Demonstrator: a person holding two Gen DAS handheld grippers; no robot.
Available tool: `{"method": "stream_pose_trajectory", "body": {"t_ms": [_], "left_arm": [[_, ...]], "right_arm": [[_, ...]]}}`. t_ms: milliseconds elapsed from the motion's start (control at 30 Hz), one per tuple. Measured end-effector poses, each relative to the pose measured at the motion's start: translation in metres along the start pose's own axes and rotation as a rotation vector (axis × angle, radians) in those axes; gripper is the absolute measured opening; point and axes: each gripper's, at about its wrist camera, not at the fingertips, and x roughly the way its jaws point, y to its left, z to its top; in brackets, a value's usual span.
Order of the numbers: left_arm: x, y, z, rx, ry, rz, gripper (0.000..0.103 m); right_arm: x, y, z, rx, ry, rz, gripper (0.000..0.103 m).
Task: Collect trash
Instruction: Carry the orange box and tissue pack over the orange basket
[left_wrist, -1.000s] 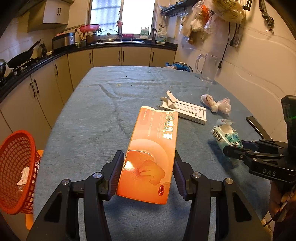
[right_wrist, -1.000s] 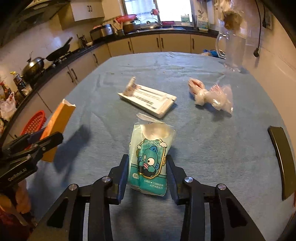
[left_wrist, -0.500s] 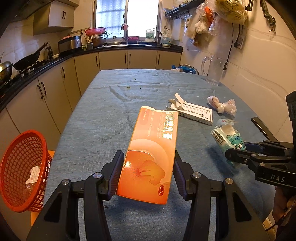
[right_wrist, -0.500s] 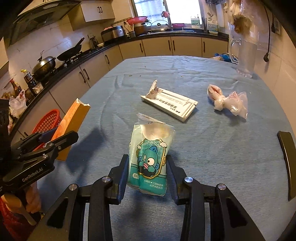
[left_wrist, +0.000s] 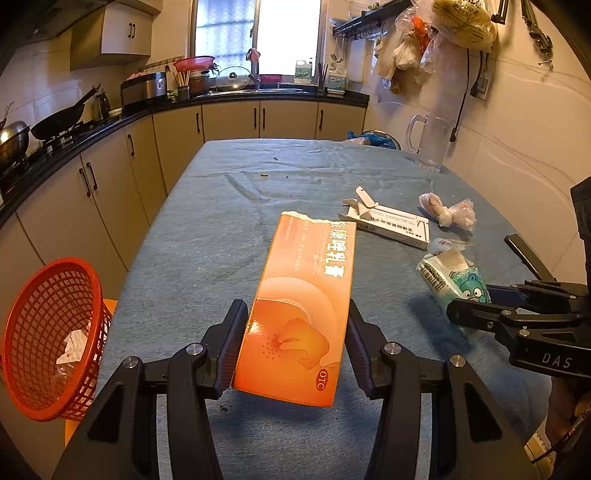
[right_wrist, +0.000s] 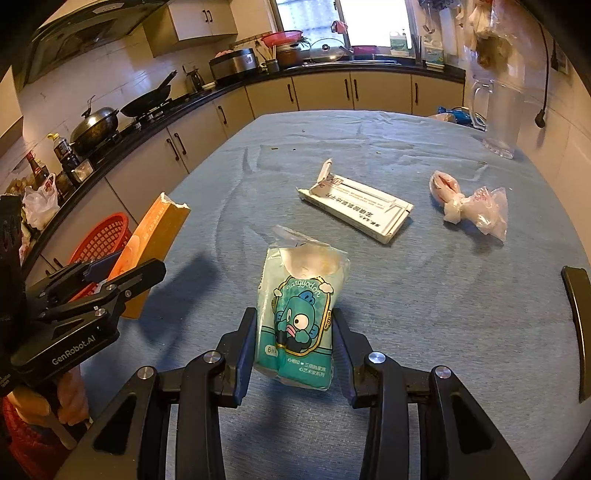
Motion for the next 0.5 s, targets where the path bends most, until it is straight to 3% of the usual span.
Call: {"method": "stream_pose_trajectory", "body": {"t_ms": [500], "left_arm": [[-0.009, 0.015, -0.001, -0.028, -0.019, 0.006, 0.05]], "right_arm": [[0.004, 0.013, 0.007, -0.031, 0.008, 0.008, 0.041]]}}
